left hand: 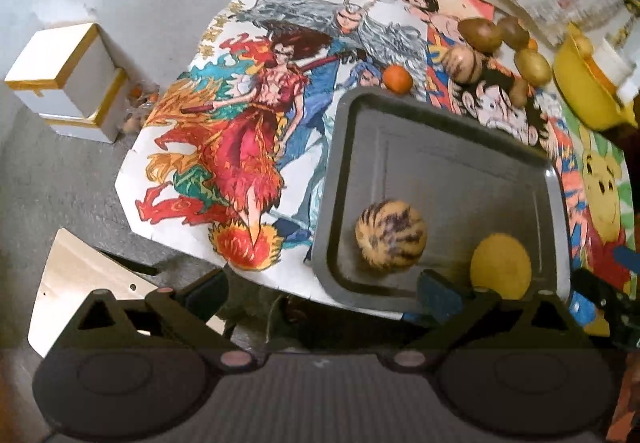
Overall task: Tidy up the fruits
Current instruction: 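Lower and release the striped fruit in the tray while the right tool releases the yellow fruit, then move the left tool toward the tangerine while the right tool approaches the brown spotted fruit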
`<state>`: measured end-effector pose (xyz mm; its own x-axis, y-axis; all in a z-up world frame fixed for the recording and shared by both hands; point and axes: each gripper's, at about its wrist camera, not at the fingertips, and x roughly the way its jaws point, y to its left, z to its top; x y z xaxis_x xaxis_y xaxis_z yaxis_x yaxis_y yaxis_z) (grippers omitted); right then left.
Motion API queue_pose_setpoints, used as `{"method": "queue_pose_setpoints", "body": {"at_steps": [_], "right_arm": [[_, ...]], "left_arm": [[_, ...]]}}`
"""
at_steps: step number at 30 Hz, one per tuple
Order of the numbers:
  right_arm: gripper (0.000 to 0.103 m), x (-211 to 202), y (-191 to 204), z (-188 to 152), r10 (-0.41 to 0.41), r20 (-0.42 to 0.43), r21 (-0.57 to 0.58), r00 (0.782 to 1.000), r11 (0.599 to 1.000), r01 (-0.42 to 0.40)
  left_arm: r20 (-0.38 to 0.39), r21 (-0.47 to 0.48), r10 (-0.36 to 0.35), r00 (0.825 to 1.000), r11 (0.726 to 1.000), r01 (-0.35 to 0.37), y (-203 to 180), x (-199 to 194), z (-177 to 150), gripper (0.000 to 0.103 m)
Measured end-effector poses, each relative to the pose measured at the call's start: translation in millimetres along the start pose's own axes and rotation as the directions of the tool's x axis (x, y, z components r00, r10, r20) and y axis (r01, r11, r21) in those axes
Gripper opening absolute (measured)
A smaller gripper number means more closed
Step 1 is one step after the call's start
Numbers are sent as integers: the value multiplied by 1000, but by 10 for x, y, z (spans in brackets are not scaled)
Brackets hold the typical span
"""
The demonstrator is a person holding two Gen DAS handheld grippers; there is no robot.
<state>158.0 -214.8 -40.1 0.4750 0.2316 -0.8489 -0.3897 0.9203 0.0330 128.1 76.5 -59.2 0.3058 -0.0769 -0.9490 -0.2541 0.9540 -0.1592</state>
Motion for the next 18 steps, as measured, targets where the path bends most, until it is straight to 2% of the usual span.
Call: {"method": "queue_pose_setpoints", "body": {"at_steps": [7,18], "right_arm": [[102,7,-69,83,-2,27,12,1000,1000,2],[102,264,-43,299,36,12,18,999,999,-36]], "left_arm": [[-1,-52,-6,1000,999,6,-40,13,208,102],[6,-5,4,1000,1000,-4,-125,96,507,102]]}}
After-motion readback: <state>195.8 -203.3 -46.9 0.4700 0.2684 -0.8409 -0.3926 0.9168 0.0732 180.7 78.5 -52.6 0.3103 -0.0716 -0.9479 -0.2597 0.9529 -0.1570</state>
